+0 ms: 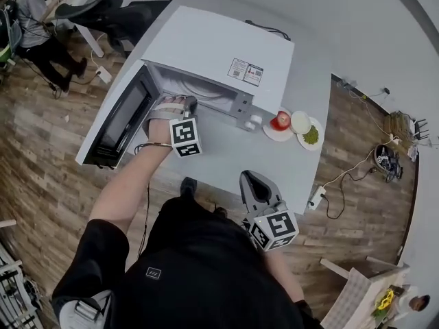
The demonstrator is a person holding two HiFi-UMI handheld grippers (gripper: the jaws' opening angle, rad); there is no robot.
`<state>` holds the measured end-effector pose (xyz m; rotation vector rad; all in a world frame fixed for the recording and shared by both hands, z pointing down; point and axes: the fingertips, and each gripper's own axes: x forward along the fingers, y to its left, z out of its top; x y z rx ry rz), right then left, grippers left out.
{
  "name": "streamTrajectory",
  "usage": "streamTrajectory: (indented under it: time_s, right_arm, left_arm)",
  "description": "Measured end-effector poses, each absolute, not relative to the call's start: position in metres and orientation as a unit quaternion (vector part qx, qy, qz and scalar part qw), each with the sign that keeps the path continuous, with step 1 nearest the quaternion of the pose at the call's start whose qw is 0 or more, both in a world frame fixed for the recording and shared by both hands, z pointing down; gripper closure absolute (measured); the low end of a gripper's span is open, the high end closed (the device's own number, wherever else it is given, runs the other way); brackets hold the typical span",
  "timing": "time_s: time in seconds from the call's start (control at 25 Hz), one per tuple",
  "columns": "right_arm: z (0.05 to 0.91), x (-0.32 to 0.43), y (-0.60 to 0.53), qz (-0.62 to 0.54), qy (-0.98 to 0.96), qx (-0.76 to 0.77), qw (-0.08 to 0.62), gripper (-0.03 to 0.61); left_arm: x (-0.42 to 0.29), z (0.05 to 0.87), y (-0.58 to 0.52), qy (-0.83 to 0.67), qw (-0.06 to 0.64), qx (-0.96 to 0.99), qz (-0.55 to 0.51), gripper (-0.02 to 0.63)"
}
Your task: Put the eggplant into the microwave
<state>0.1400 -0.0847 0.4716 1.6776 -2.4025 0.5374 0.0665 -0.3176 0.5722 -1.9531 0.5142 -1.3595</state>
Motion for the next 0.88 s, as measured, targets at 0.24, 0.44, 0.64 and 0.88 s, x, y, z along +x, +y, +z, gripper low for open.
streamTrajectory:
  time_s: [0.24, 0.44, 0.64, 0.88]
  right_arm:
    - [0.454, 0.165, -0.046, 0.161, -0.834, 0.524, 0.063, 0.552]
    - [0.449, 0.174, -0.015, 0.157, -0.851, 0.499, 0.051, 0.552]
    - [0.437, 0.168, 0.009, 0.151, -0.863, 0.480, 0.044, 0.552]
    - [0.426, 0.160, 0.018, 0.146, -0.863, 0.482, 0.032, 0.552]
  left_arm:
    - [0.069, 0.526, -0.244, 0.259, 0.236, -0.806, -0.477, 0.603]
    - [0.079, 0.485, -0.184, 0.291, 0.088, -0.874, -0.380, 0.604]
    - [0.078, 0.441, -0.134, 0.299, -0.038, -0.915, -0.269, 0.604]
    - [0.069, 0.401, -0.090, 0.292, -0.088, -0.935, -0.181, 0.604]
